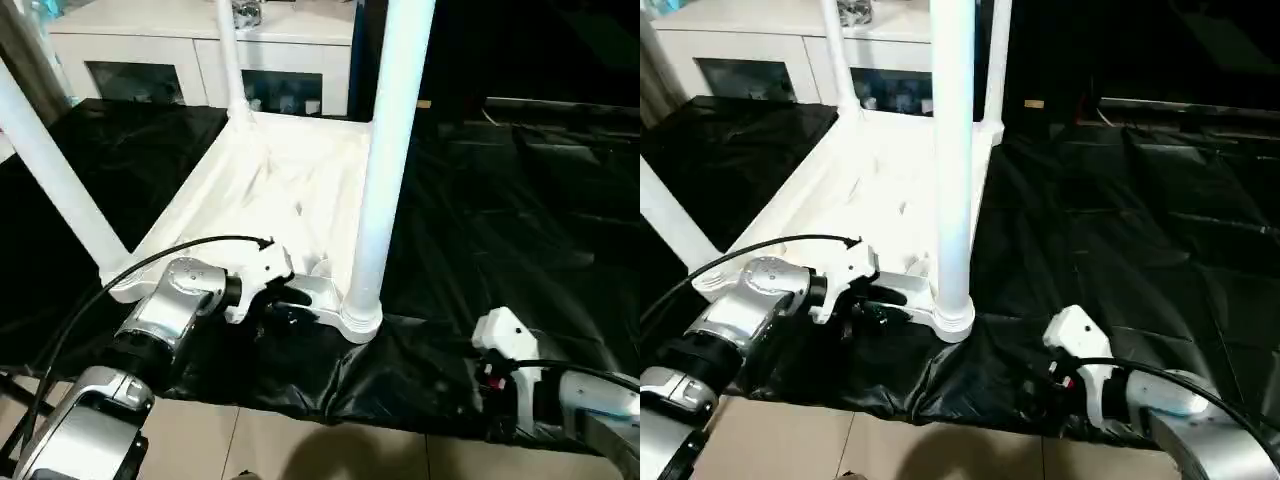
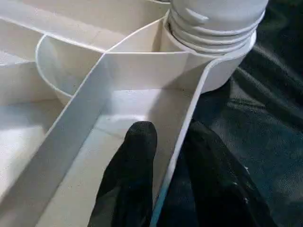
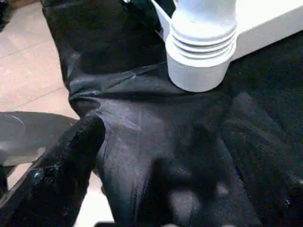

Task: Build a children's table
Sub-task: Rotate table base, then rotate leg to tighten

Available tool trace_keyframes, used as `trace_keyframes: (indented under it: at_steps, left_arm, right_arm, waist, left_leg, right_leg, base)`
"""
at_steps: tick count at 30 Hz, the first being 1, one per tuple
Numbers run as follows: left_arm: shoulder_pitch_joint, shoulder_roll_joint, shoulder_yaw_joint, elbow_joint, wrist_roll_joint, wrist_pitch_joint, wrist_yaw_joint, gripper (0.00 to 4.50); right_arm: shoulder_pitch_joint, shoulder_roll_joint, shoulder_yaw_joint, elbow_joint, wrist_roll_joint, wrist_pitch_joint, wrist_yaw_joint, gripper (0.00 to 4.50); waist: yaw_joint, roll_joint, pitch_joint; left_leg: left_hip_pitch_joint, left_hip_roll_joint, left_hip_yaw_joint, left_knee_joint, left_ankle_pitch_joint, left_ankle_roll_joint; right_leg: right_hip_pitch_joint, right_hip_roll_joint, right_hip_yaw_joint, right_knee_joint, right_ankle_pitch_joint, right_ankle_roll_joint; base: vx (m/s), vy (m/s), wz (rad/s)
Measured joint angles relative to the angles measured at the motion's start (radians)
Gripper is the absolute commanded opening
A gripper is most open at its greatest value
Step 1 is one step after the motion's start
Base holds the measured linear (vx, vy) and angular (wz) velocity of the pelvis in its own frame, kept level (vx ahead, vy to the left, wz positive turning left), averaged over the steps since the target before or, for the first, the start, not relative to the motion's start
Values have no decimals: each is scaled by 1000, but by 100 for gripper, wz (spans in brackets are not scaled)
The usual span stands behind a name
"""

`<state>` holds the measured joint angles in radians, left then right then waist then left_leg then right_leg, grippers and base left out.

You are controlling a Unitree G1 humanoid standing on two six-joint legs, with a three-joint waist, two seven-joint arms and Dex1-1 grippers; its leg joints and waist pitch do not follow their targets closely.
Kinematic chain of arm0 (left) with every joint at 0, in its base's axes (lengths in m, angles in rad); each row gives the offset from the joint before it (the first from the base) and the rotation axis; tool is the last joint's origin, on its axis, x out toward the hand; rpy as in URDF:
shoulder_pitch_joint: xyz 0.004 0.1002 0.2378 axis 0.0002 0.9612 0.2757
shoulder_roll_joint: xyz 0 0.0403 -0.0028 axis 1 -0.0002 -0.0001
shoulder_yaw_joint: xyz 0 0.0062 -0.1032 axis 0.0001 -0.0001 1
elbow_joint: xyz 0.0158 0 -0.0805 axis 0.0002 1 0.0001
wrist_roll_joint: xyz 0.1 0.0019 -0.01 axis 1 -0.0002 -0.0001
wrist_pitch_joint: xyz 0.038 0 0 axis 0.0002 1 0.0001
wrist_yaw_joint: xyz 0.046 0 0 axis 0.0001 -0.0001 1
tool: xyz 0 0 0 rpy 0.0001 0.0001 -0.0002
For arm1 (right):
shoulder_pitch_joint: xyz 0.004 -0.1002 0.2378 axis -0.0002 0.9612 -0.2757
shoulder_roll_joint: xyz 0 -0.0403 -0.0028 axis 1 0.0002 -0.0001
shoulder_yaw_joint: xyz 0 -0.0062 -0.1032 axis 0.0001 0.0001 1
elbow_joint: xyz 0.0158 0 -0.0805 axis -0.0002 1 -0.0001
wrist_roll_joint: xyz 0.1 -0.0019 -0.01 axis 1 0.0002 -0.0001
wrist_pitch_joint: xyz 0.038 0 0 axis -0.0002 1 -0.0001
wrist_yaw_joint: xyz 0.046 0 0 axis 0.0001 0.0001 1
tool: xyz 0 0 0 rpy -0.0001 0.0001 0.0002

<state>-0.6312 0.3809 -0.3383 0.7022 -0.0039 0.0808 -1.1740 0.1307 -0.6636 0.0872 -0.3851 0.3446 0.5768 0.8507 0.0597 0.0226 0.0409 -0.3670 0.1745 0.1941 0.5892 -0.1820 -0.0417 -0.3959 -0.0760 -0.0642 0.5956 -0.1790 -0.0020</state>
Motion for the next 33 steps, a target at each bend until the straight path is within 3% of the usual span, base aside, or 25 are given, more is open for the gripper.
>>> trace_keyframes:
  at_steps: [5, 12, 22, 29, 33]
  left_arm:
    - [2, 0, -1, -22, 10, 42, 21, 81]
    - [95, -6, 46, -170, 20, 99, 173, 73]
    - [207, 10, 68, -347, 19, 145, 221, 73]
    - [253, -67, 58, -491, 26, 331, 329, 73]
    - [256, -97, 52, -508, 37, 358, 374, 70]
  right_arm:
    - [-8, 5, 0, 11, -6, -16, -7, 450]
    - [-27, 30, 0, 47, -35, -39, -48, 450]
    - [-62, 57, 21, 76, -45, -56, -62, 450]
    - [-88, 73, 21, 91, -65, -65, -89, 450]
    - [-93, 80, 21, 113, -79, -67, -113, 450]
  waist:
    - [-4, 1, 0]
    - [-29, 0, 0]
    - [-15, -3, 1]
    - [-10, -4, 2]
    - [-11, -4, 2]
  left_leg:
    - [1, 0, 0, 1, 0, 0]
    - [-1, 2, 1, 0, 0, 0]
    - [-2, 1, 0, 0, -1, 1]
    - [-2, 1, 1, 0, -1, 1]
    - [-2, 1, 1, 0, -1, 1]
  right_leg:
    - [0, 0, 0, 0, 0, 0]
    - [-2, 0, -2, 1, 1, -1]
    - [-3, 0, -2, -1, 1, -2]
    - [-3, 0, -2, 0, 1, -2]
    - [-3, 0, -2, 0, 0, -1]
  base:
    - [0, 0, 0]
    - [0, 0, 0]
    - [0, 0, 0]
    - [0, 0, 0]
    - [0, 0, 0]
